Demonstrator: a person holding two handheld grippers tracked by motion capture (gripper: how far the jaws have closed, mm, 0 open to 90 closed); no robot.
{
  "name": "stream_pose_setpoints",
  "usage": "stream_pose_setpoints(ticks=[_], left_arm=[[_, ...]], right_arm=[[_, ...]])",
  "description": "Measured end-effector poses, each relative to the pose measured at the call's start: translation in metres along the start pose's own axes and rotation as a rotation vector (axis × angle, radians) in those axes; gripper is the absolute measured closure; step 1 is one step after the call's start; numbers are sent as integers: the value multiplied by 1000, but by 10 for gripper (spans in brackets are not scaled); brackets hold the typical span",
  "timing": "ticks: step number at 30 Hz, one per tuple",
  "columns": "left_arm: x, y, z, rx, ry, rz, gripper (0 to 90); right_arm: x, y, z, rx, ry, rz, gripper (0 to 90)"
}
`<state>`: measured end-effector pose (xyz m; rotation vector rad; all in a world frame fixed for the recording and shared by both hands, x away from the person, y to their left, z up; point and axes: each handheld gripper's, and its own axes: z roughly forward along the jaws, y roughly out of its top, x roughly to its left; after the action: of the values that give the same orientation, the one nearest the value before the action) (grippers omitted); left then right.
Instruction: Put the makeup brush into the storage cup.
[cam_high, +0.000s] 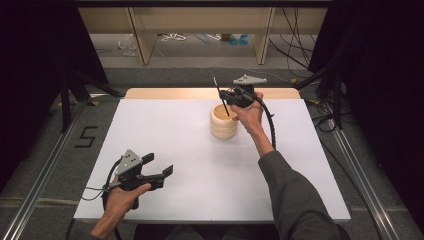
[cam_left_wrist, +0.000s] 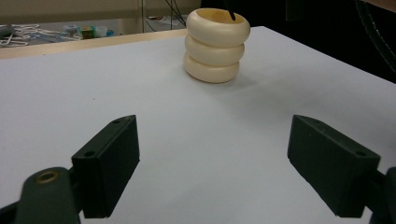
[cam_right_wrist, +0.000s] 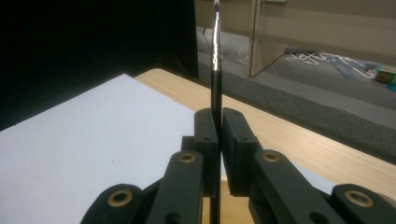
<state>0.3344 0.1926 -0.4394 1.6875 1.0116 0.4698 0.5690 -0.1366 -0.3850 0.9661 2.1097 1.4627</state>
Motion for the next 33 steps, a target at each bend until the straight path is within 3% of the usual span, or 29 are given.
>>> stream_pose_setpoints(ticks=[3, 4, 18, 19, 20, 33], left_arm=[[0, 0, 0, -1, -2, 16, 161], [0, 0, 0, -1, -1, 0, 162], [0, 0, 0, 3, 1, 1, 162], [0, 0, 0, 3, 1, 16, 161], [0, 0, 0, 4, 2, -1, 161], [0, 0, 0, 0, 0, -1, 161]], right_arm=[[0, -2, 1, 9, -2, 4, 855], [0, -3, 2, 9, -10, 3, 855], [-1, -13, 5, 11, -4, 12, 855], [-1, -14, 5, 7, -1, 10, 855], [-1, -15, 5, 15, 0, 15, 855], [0, -22, 3, 26, 5, 26, 855]])
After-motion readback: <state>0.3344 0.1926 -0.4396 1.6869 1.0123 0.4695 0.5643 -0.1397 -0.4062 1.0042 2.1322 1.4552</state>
